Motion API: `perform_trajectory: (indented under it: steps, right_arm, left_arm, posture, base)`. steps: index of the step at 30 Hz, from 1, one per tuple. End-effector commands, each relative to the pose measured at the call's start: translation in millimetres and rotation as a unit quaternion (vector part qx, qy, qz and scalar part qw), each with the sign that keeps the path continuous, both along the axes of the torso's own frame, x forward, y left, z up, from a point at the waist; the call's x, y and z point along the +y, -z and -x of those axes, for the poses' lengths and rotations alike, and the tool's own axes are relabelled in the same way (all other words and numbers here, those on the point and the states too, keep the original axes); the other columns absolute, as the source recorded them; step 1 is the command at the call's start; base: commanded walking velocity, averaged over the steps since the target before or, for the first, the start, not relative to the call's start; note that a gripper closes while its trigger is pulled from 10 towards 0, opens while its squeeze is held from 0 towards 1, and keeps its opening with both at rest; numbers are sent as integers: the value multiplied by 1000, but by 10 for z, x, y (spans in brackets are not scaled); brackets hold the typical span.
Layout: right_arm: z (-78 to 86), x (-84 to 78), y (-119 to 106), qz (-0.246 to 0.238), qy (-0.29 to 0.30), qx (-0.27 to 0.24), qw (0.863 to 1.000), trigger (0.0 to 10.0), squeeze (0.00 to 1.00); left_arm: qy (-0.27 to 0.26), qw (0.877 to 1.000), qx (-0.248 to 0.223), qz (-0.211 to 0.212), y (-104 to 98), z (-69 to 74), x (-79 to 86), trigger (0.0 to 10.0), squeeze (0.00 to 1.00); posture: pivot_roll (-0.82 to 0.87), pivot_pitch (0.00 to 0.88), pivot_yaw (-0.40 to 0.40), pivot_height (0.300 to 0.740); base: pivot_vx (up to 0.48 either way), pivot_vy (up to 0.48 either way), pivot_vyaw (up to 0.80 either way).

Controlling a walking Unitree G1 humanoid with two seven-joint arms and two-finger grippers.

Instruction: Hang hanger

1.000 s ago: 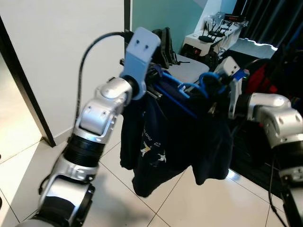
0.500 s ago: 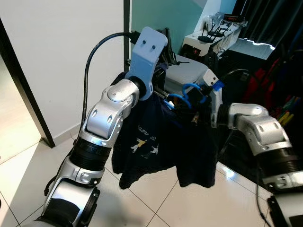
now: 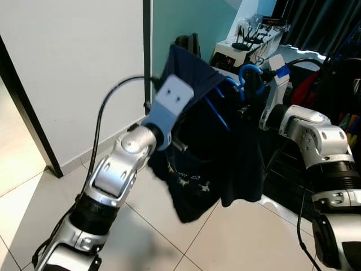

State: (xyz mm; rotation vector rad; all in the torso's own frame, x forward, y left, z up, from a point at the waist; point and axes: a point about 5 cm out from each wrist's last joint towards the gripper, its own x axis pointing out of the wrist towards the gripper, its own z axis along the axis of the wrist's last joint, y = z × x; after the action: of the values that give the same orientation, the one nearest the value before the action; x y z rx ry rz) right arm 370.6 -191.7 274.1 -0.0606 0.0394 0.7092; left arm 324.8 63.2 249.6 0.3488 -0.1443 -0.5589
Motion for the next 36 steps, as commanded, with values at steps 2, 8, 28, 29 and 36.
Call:
perform_trajectory:
  steps: [2, 8, 28, 29, 36]
  right_arm:
    - [77, 50, -138, 3, -36, -19, 999, 10000, 0]
    - [169, 58, -32, 67, -90, 18, 994, 10000, 0]
    - [366, -429, -51, 259, -185, 36, 948, 10000, 0]
    - [396, -386, -37, 275, -213, 39, 937, 10000, 0]
    - [466, -45, -32, 289, -312, 28, 904, 10000, 0]
  left_arm:
    - [-9, 1000, 6, -8, 71, -23, 1, 10000, 1000]
    - [-11, 1000, -11, 23, -74, -47, 41, 10000, 1000]
    - [320, 946, 3, -42, -390, 642, 270, 10000, 0]
    - [329, 941, 19, -70, -334, 648, 288, 10000, 0]
    - [335, 936, 69, -82, -210, 563, 232, 10000, 0]
  posture:
    - [-3, 0, -68, 740]
    - [-5, 0, -69, 740]
    - [20, 0, -66, 740]
    - [19, 0, -66, 740]
    - [23, 0, -62, 740]
  base:
    - [0, 0, 0]
    - [0, 0, 0]
    - [0, 0, 0]
    - [0, 0, 0]
    - [0, 0, 0]
